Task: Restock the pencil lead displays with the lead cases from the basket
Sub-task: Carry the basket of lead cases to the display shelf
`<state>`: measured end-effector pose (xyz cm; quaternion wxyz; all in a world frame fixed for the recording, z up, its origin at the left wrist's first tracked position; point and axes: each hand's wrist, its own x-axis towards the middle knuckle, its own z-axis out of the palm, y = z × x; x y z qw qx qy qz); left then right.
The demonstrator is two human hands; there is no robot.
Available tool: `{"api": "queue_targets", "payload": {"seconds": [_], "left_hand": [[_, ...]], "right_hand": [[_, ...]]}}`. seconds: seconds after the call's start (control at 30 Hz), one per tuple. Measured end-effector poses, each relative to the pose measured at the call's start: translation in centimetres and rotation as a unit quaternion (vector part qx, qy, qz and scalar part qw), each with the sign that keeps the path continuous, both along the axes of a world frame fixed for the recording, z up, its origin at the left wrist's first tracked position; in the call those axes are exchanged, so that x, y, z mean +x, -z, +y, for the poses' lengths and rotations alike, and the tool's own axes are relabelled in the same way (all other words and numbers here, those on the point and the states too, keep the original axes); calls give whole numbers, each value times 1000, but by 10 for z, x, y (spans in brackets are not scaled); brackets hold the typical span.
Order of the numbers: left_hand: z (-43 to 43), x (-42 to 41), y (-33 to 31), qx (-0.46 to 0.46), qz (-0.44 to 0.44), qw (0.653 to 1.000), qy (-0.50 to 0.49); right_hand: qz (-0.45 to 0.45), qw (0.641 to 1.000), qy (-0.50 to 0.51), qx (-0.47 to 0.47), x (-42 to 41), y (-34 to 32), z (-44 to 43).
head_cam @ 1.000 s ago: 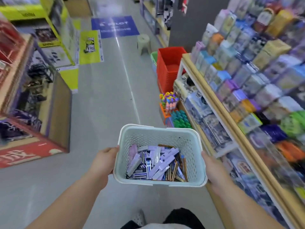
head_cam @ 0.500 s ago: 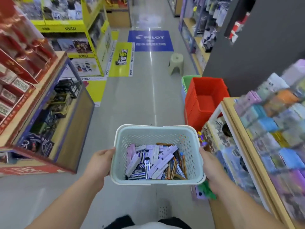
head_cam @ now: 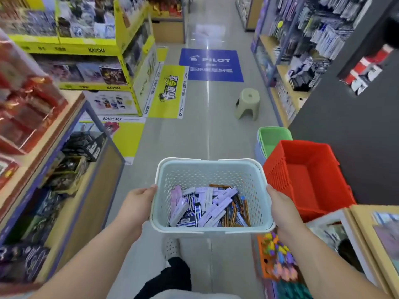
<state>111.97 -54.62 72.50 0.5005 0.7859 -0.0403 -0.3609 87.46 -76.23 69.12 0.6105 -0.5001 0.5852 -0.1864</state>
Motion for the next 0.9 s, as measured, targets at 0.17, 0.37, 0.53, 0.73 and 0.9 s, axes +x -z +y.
{"api": "queue_targets", "payload": {"seconds": [0.17,0.37,0.53,0.73,0.9], "left_hand": [[-83,116,-4,-11,17,999,44],[-198,228,-13,-16,20,998,53],[-307,307,-1,0,35,998,43],[-451,396,3,13,38,999,21],[-568,459,-12,20,14,1000,2]], "right_hand": [[-15,1000,19,6,97,-22,-63],[28,999,34,-19,199,-25,-167],[15,1000,23,0,276,-8,-275],[-5,1000,3,20,371,-1,-435],[-18,999,-13,30,440,-24,-552]]}}
